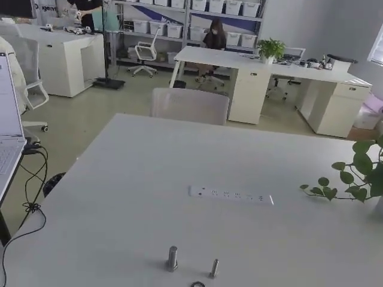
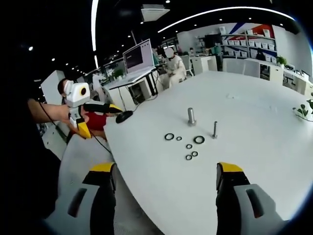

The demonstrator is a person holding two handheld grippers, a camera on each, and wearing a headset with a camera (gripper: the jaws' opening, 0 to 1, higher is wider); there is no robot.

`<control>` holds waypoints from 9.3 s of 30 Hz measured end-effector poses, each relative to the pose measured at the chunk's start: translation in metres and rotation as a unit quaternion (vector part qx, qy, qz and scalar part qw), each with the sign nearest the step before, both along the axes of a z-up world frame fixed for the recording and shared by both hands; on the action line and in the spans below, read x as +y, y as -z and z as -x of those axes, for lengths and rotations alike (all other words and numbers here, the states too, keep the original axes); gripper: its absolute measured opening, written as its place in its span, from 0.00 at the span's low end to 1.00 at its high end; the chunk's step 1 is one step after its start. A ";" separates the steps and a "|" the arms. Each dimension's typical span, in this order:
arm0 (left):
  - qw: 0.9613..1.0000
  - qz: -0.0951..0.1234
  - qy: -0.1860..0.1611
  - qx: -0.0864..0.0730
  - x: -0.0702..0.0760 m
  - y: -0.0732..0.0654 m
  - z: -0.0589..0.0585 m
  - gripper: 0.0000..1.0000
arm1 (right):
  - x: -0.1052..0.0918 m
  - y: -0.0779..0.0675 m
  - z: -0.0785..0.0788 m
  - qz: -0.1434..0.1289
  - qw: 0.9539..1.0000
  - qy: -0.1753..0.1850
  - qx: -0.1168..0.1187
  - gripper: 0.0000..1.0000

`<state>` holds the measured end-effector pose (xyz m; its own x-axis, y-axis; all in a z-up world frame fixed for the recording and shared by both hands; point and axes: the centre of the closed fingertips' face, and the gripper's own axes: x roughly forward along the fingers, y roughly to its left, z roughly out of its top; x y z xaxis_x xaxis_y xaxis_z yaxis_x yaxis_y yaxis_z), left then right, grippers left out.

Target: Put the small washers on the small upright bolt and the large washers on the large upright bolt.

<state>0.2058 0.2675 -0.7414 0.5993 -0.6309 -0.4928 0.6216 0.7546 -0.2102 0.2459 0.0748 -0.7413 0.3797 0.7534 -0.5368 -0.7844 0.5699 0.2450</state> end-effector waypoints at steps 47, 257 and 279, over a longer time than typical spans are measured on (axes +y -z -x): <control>0.999 0.008 0.047 0.020 0.000 0.018 0.011 0.90 | 0.108 0.029 -0.077 0.105 0.983 -0.150 -0.003 0.68; 0.996 -0.055 0.066 0.002 0.036 0.043 0.008 0.79 | 0.143 0.057 -0.180 0.410 0.874 -0.259 0.046 0.22; 0.997 -0.054 0.063 0.010 0.042 0.049 0.005 0.78 | 0.148 0.073 -0.187 0.418 0.868 -0.264 0.050 0.22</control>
